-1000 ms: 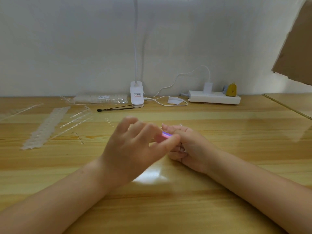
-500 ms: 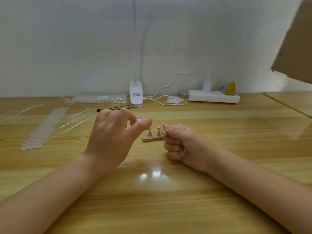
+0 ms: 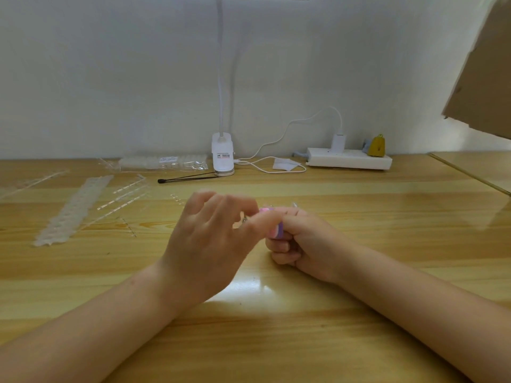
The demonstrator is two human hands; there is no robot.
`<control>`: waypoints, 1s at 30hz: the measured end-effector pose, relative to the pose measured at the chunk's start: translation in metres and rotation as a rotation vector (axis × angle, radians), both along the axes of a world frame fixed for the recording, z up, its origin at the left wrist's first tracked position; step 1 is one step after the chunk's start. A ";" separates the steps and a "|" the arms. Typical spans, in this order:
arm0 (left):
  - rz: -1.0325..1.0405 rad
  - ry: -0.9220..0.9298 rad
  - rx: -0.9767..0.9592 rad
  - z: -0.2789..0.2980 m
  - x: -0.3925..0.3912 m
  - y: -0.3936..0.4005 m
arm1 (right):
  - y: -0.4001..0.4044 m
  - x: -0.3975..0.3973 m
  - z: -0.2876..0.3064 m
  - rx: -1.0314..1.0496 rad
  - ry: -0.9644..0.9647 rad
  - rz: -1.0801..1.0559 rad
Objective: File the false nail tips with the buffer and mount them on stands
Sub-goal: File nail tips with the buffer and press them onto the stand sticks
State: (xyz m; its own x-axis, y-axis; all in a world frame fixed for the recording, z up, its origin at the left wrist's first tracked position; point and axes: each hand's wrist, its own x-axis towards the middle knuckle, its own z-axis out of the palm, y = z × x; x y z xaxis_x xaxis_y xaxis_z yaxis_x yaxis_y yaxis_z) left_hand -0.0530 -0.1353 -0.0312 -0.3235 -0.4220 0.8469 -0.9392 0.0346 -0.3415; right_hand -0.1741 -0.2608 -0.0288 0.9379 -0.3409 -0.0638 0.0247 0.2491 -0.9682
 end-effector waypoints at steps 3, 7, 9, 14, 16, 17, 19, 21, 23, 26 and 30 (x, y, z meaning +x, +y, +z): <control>0.038 0.088 0.017 0.002 0.001 0.000 | 0.001 0.000 0.002 0.030 -0.006 0.003; 0.079 0.002 0.009 0.002 0.002 -0.002 | -0.001 0.000 0.001 0.046 -0.017 0.011; 0.042 -0.021 -0.002 0.002 -0.001 -0.003 | -0.001 0.000 0.000 0.019 -0.020 0.030; 0.047 -0.052 0.013 0.003 0.006 -0.003 | -0.001 -0.001 -0.001 -0.019 -0.023 0.088; 0.087 -0.001 0.005 0.006 0.016 0.000 | -0.002 -0.001 -0.001 0.010 -0.015 0.089; 0.085 0.014 0.001 0.007 0.018 0.001 | -0.002 0.000 -0.001 0.012 -0.011 0.085; 0.021 -0.010 -0.028 0.006 0.009 -0.001 | -0.002 0.000 -0.001 -0.004 -0.013 0.081; -0.059 -0.075 -0.043 0.003 -0.005 -0.004 | -0.002 -0.001 -0.001 -0.042 -0.020 0.107; -0.060 -0.097 -0.033 0.003 -0.003 -0.004 | -0.002 -0.002 0.000 -0.050 -0.011 0.129; 0.016 -0.069 -0.027 0.009 0.015 0.001 | -0.001 -0.002 0.002 -0.007 0.009 0.114; -0.094 -0.115 -0.062 0.005 -0.001 -0.001 | -0.001 -0.003 0.001 -0.035 -0.001 0.148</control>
State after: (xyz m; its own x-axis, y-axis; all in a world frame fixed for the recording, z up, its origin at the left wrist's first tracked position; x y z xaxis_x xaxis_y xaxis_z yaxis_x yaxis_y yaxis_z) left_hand -0.0542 -0.1366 -0.0262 -0.4555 -0.3328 0.8257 -0.8874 0.0963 -0.4508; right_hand -0.1769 -0.2615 -0.0277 0.9782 -0.2004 -0.0537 -0.0093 0.2160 -0.9763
